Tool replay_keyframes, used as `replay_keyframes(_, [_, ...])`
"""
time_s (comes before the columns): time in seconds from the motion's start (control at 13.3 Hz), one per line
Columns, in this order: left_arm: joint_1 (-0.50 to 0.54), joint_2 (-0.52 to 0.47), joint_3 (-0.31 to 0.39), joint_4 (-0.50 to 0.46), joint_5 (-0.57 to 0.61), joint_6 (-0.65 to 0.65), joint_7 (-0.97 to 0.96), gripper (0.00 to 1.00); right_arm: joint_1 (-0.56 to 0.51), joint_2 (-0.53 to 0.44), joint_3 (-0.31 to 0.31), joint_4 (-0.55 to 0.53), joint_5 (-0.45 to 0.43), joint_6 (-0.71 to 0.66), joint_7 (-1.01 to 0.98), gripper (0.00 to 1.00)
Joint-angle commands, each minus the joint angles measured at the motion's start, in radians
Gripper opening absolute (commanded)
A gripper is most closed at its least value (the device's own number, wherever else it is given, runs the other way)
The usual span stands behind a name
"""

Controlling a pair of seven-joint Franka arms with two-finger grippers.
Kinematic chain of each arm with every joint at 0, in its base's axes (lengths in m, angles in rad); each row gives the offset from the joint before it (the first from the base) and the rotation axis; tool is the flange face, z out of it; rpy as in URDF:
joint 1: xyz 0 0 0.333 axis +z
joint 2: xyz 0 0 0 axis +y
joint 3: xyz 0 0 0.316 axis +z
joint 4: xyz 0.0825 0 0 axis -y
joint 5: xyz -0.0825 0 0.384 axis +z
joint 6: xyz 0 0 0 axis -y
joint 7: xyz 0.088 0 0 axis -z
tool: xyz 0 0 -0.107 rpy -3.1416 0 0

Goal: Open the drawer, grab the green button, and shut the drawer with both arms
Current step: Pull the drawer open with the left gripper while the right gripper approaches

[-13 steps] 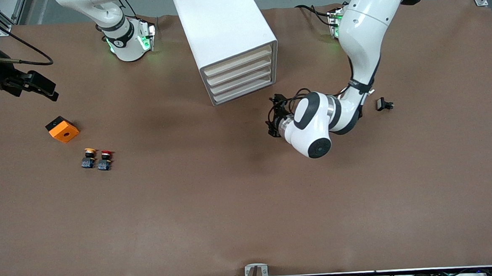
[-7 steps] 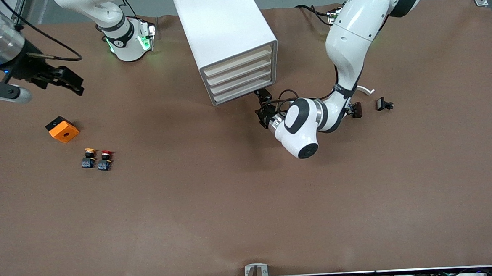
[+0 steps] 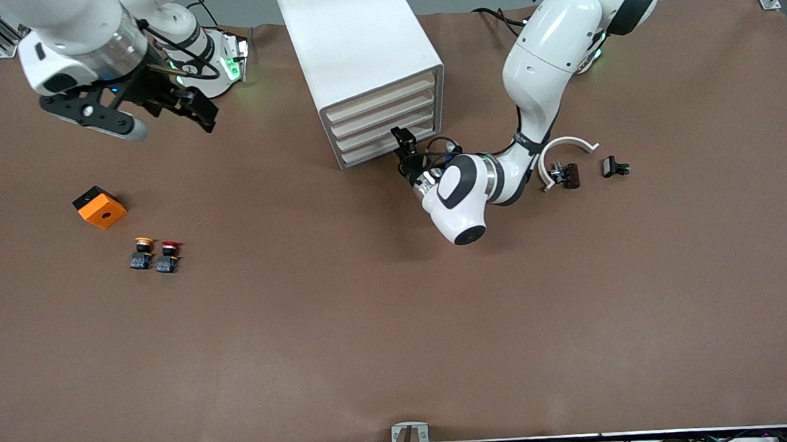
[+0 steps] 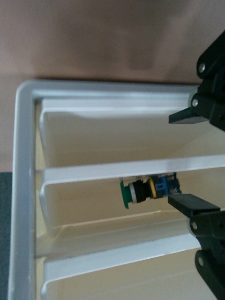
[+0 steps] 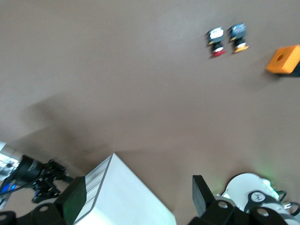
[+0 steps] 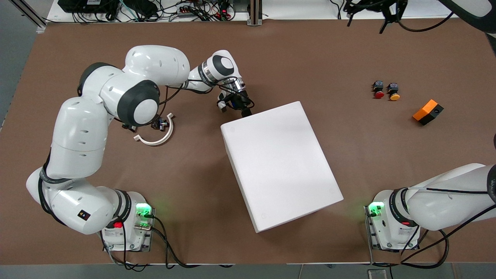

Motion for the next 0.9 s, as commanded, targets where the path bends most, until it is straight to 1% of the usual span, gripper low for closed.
replay_keyframes(0.0, [-0.019,0.016,0.002,0.017,-0.018,-0.033,-0.019,0.54,0.022,0.04,-0.012,0.024,0.059,-0.003,0.083,1.0])
replay_keyframes(0.08, [-0.025,0.022,0.002,0.017,-0.019,-0.033,-0.019,0.49,0.047,0.046,-0.012,0.026,0.06,0.006,0.146,1.0])
replay_keyframes(0.15, [-0.029,0.028,0.002,0.018,-0.018,-0.033,-0.018,0.48,0.061,0.05,-0.012,0.023,0.06,0.025,0.181,1.0])
replay_keyframes(0.23, [-0.032,0.032,0.002,0.02,-0.018,-0.033,-0.019,0.43,0.076,0.061,-0.012,0.023,0.059,0.026,0.191,1.0])
replay_keyframes(0.38, [-0.034,0.034,0.002,0.022,-0.019,-0.033,-0.021,0.21,0.093,0.076,-0.012,0.023,0.059,0.029,0.214,1.0])
replay_keyframes(0.45, [-0.031,0.034,0.004,0.025,-0.019,-0.033,-0.024,0.0,0.099,0.081,-0.012,0.023,0.059,0.038,0.215,1.0])
replay_keyframes(0.68, [-0.02,0.032,0.011,0.028,-0.013,-0.033,-0.025,0.0,0.114,0.089,-0.012,0.02,0.06,0.051,0.215,1.0])
replay_keyframes(0.83, [0.016,0.029,0.016,0.029,-0.012,-0.033,-0.03,0.0,0.125,0.096,-0.012,0.02,0.06,0.055,0.226,1.0])
